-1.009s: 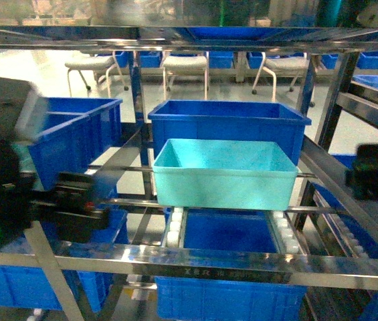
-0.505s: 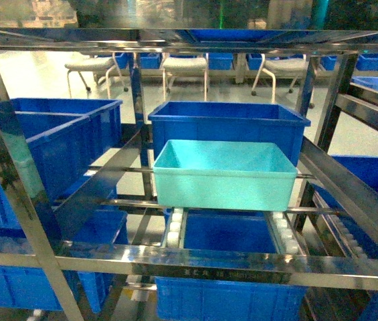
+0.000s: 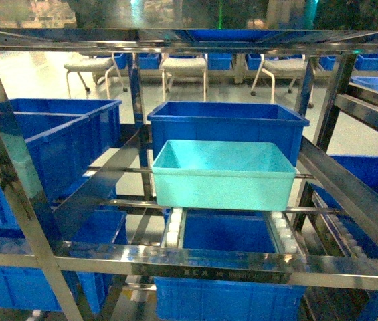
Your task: Organize blue bins on left shelf correctly
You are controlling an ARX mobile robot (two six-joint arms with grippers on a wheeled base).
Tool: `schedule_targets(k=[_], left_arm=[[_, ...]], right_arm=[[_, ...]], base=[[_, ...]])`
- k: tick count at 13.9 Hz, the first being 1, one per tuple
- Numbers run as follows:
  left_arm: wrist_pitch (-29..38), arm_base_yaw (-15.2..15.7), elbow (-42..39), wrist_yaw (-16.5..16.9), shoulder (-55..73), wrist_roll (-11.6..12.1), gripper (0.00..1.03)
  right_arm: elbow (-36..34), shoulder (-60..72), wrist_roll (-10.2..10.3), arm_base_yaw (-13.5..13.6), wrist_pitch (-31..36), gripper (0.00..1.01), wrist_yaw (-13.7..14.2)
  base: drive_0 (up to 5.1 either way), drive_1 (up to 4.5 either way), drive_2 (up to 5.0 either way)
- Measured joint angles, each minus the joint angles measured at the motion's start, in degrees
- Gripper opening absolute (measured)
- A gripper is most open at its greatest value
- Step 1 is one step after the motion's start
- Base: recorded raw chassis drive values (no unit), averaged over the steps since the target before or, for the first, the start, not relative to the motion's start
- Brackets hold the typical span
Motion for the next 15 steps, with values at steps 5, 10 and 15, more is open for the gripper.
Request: schedule_targets(k=[5, 10, 15], left_arm=[[-13.18, -0.17, -0.15, 0.15, -14.62, 0.0, 0.02], [-23.41, -0.17, -0.17, 0.15, -25.24, 0.02, 0.02], [-30.08, -0.17, -0.17, 0.15, -31.98, 0.02, 0.02]], right_arm=[[-2.12, -17.22, 0.0, 0.0, -14.16, 0.02, -0.02], [-2.19, -30.91, 0.0, 0.0, -26.73, 0.02, -0.02], [-2.19, -39.91, 0.0, 0.0, -35.56, 0.02, -0.02]], base=[[0.0, 0.0, 0.0], [0.0, 0.0, 0.0], [0.0, 0.0, 0.0]])
